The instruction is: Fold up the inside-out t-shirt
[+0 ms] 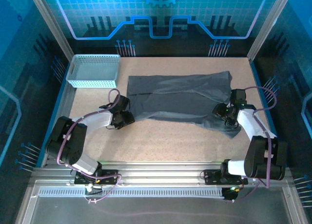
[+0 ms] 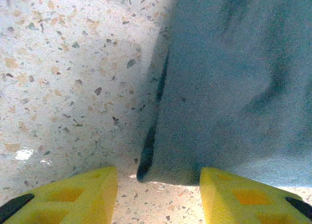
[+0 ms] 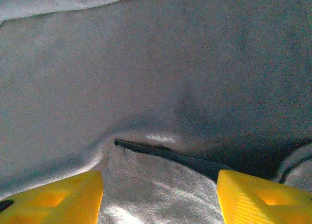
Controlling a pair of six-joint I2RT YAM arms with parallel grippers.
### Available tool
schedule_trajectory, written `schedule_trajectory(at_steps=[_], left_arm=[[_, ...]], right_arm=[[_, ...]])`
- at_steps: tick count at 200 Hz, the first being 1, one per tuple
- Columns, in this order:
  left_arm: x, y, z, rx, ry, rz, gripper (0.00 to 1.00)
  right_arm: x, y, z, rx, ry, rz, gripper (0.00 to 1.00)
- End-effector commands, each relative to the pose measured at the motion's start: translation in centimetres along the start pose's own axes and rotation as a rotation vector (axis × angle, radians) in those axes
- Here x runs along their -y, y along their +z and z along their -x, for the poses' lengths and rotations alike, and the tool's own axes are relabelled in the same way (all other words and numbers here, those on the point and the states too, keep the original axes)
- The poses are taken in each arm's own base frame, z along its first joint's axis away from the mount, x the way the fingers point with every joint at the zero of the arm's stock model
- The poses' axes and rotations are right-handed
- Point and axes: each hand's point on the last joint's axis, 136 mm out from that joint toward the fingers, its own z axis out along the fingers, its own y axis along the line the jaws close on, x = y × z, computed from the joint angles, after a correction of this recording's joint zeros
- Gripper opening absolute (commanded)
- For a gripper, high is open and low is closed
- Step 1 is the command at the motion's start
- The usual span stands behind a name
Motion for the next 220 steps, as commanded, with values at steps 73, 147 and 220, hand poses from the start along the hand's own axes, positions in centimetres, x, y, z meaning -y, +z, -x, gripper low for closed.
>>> schedule_trajectory(at_steps=[73,147,220], left_arm=[[2.5,0.3,2.6,0.082,0.032,-0.058,0.52],[1.6,1.3,1.8,0.055,0.013,-0.025,0.28],[2.1,1.6,2.1,0.051,0.018,-0.035,0.05]], right_arm=[[0.1,-0.8,-0.2,0.011,-0.021,-0.019,0.65],[3.4,-2.1,0.0,0.046,0.025,-0.188,0.65],[3.9,0.4,-1.3,-0.049,0.039,-0.212,0.61]])
